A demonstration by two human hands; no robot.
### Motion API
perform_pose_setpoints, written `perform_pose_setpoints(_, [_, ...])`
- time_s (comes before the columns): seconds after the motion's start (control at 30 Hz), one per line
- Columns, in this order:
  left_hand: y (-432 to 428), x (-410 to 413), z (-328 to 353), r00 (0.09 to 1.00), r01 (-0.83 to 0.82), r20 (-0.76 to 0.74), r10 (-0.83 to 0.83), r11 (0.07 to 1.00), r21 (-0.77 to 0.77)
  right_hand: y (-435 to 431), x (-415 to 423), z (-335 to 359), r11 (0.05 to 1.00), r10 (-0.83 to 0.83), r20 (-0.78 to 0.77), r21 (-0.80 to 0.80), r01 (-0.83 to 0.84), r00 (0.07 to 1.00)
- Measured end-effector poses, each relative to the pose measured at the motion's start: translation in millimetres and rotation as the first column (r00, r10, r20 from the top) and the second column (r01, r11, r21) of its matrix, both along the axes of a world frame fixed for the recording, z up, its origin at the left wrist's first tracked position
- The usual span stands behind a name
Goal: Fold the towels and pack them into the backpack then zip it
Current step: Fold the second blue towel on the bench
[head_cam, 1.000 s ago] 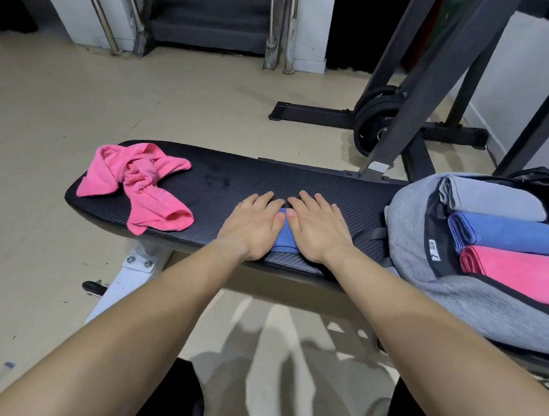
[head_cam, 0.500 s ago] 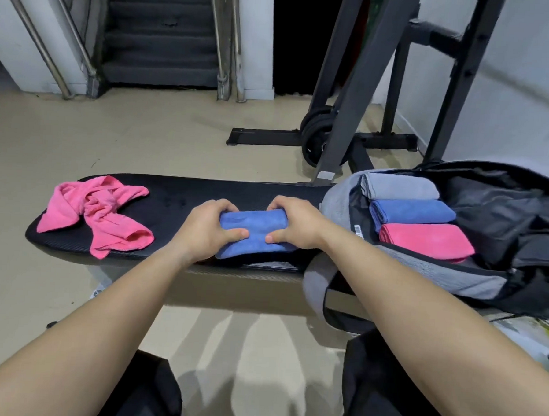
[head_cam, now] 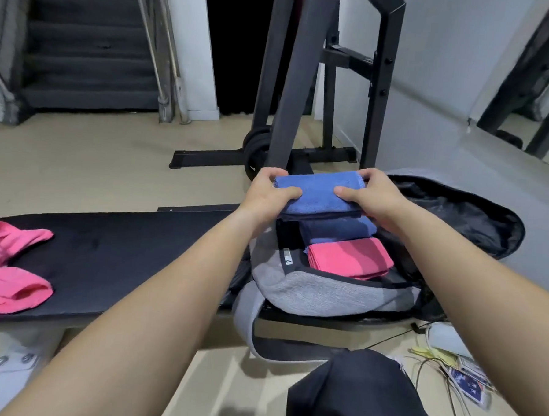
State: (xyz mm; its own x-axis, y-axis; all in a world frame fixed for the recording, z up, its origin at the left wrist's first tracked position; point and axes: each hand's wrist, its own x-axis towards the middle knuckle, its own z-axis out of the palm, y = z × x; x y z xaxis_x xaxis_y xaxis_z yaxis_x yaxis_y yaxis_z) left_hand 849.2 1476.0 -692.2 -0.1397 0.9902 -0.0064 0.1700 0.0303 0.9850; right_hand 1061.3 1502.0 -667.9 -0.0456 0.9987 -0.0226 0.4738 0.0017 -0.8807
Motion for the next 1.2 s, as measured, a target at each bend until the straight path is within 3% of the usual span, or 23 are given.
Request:
perform_pose_setpoints(0.07, [20.8,18.9,-10.1,0.998,0.032,-0.051,-0.033,0.999,-0.026,20.7,18.1,-8.7,0.997,-0.080,0.052,-0.011,0.081,0.995])
perform_pose_setpoints(0.27, [59.4,56.8,-36.2,0.907,-0.041,-0.415,0.062,0.997,0.061,67.5,37.7,-50.5,0.977,-0.207,0.287,0.013,0.213,0.935])
perform_pose_setpoints(0.47, [65.7,65.1,-49.8,0.702,-0.045,-0.707,0.084,0.996,0.074,83.3,36.1,-79.0,0.988,-0.153,0.454,0.042,0.151,0.878])
perform_pose_setpoints(0.57, [62.8,61.4,-54.5,0.490,0.022,-0.854,0.178,0.976,0.216,74.7,36.1,-75.2,0.977,-0.152,0.596,0.209,0.031,0.788])
perform_pose_setpoints(0.63, [63.0,61.3,-59.2,0.452,0.224,-0.867,0.213,0.913,0.341,67.8,36.7,-72.5,0.919,-0.156,0.672,0.368,-0.144,0.724])
perform_pose_setpoints(0.73, [61.6,60.3,-66.5,0.405,0.403,-0.913,0.051,0.886,0.228,61.1,39.4,-76.6,0.898,0.053,0.774,0.239,-0.369,0.631])
perform_pose_setpoints(0.8, [59.3,55.2,-70.1,0.356,0.410,-0.931,-0.085,0.909,0.074,58.2,42.4,-79.1,0.930,0.181,0.768,0.069,-0.360,0.614])
perform_pose_setpoints(0.87, [57.1,50.7,-75.1,0.325,0.408,-0.930,-0.171,0.912,-0.025,59.2,45.3,-82.3,0.933,0.233,0.768,-0.004,-0.360,0.597])
perform_pose_setpoints(0.97, [53.8,50.0,-84.9,0.273,0.406,-0.942,-0.193,0.911,-0.069,64.0,45.1,-88.4,0.923,0.281,0.777,-0.057,-0.381,0.564])
perform_pose_setpoints(1.2, [60.0,50.8,-84.8,0.255,0.401,-0.931,-0.260,0.905,-0.143,64.2,42.7,-92.1,0.922,0.301,0.797,-0.103,-0.372,0.523])
